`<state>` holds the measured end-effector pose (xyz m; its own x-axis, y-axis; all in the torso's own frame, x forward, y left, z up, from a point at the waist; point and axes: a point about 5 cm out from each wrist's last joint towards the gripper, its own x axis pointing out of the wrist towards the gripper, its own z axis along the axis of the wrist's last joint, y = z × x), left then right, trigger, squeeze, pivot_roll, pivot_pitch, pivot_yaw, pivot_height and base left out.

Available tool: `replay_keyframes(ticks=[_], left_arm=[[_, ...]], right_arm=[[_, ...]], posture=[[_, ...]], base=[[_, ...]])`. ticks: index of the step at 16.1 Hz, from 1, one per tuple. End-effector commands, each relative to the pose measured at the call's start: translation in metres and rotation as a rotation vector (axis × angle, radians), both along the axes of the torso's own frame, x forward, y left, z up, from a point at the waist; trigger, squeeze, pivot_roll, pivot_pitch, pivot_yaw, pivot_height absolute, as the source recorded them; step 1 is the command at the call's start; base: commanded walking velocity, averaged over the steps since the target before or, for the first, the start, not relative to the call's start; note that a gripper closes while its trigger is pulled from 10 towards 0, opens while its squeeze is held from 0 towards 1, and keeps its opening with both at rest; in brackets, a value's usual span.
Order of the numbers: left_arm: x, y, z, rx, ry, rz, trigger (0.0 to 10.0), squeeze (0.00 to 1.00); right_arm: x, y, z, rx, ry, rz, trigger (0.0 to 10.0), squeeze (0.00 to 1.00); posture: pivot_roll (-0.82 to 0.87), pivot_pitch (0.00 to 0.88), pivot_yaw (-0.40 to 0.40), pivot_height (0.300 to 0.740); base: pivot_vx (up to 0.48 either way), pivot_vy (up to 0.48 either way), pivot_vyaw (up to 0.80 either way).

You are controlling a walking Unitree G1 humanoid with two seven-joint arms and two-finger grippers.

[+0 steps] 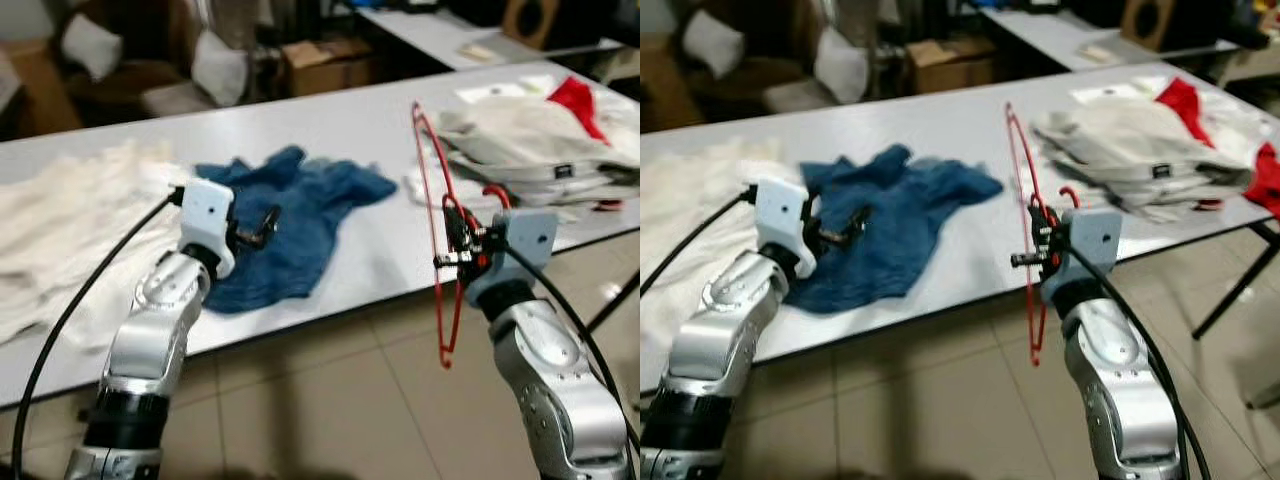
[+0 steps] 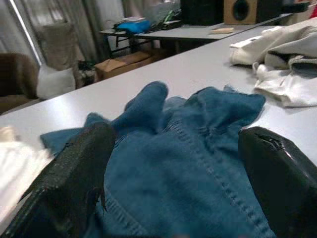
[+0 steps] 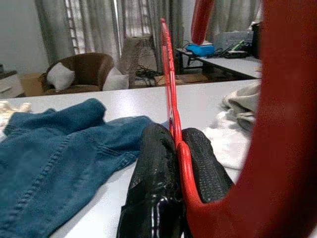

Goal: Hang hanger

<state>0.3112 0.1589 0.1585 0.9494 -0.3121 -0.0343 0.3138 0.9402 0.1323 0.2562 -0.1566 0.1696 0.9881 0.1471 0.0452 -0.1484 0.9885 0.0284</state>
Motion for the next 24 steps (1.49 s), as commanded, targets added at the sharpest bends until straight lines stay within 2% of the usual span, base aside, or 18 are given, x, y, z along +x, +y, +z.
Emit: replay_keyframes(ticks=[1,2,4,5,6,7,8,10,11,13,14,15,17,20,22,24], left_arm=[[0.001,-0.006,0.0,0.002,-0.002,-0.024,10.0,0.96],[0.003,-0.003,-0.001,-0.006,0.011,-0.011,10.0,0.95],[0.008,0.004,-0.005,0.124,0.014,-0.047,10.0,0.95],[0.01,0.007,-0.012,0.214,0.059,-0.094,10.0,0.77],[0.011,0.01,-0.018,0.286,0.094,-0.115,10.0,0.47],[0.011,0.013,-0.023,0.354,0.115,-0.136,10.0,0.29],[0.009,0.019,-0.034,0.478,0.17,-0.19,10.0,0.02],[0.008,0.033,-0.047,0.597,0.261,-0.234,10.0,0.0],[0.008,0.04,-0.051,0.634,0.291,-0.245,10.0,0.0],[0.01,0.044,-0.052,0.587,0.315,-0.266,0.0,0.0],[0.01,0.043,-0.055,0.513,0.337,-0.285,0.0,0.0],[0.011,0.043,-0.058,0.485,0.352,-0.298,0.0,0.0],[0.014,0.045,-0.065,0.518,0.358,-0.284,0.0,0.0],[0.016,0.043,-0.082,0.486,0.426,-0.267,0.0,0.0],[0.02,0.047,-0.082,0.525,0.421,-0.207,0.0,0.0],[0.019,0.05,-0.087,0.56,0.458,-0.218,0.0,0.0]], right_arm=[[0.001,-0.005,0.001,-0.014,-0.002,-0.019,10.0,0.0],[0.001,-0.007,0.0,-0.017,0.011,-0.017,10.0,0.0],[0.0,-0.015,-0.008,-0.074,0.051,0.007,10.0,0.0],[-0.001,-0.023,-0.011,-0.102,0.073,0.026,10.0,0.0],[-0.003,-0.029,-0.012,-0.129,0.085,0.04,10.0,0.0],[-0.005,-0.033,-0.013,-0.141,0.097,0.058,10.0,0.0],[-0.011,-0.042,-0.018,-0.173,0.129,0.082,10.0,0.0],[-0.016,-0.056,-0.027,-0.214,0.174,0.08,10.0,0.0],[-0.017,-0.059,-0.027,-0.212,0.176,0.074,10.0,0.0],[-0.016,-0.058,-0.027,-0.199,0.171,0.071,10.0,0.0],[-0.016,-0.054,-0.026,-0.188,0.167,0.079,10.0,0.0],[-0.016,-0.052,-0.026,-0.186,0.165,0.088,10.0,0.0],[-0.017,-0.051,-0.026,-0.188,0.162,0.091,10.0,0.0],[-0.019,-0.048,-0.026,-0.175,0.158,0.088,10.0,0.0],[-0.019,-0.047,-0.026,-0.174,0.157,0.091,10.0,0.0],[-0.02,-0.046,-0.026,-0.173,0.158,0.094,10.0,0.0]], posture=[[-0.17,0.0,0.085,0.74],[-0.18,0.0,0.088,0.74],[-0.18,0.0,0.091,0.74],[-0.18,0.0,0.099,0.74],[-0.19,0.0,0.1,0.74],[-0.19,0.0,0.101,0.74],[-0.19,0.0,0.097,0.74],[-0.18,0.0,0.085,0.74],[-0.18,0.0,0.085,0.74],[-0.19,0.0,0.084,0.74],[-0.2,0.0,0.083,0.74],[-0.2,0.0,0.087,0.74],[-0.21,0.0,0.092,0.74],[-0.22,0.0,0.095,0.74],[-0.22,0.0,0.094,0.74],[-0.22,0.0,0.094,0.74]], base=[[0.0,-0.48,0.0],[0.0,0.0,0.0],[0.0,0.0,0.0],[0.0,0.0,0.0],[0.0,0.0,0.0],[0.0,0.0,0.0],[0.0,0.0,0.0],[0.0,0.0,0.0],[0.0,0.0,0.0],[0.0,0.0,0.0],[0.0,0.0,0.0],[0.0,0.0,0.0],[0.0,0.0,0.0],[0.0,0.0,0.0],[0.0,0.0,0.0],[0.0,0.0,0.0]])
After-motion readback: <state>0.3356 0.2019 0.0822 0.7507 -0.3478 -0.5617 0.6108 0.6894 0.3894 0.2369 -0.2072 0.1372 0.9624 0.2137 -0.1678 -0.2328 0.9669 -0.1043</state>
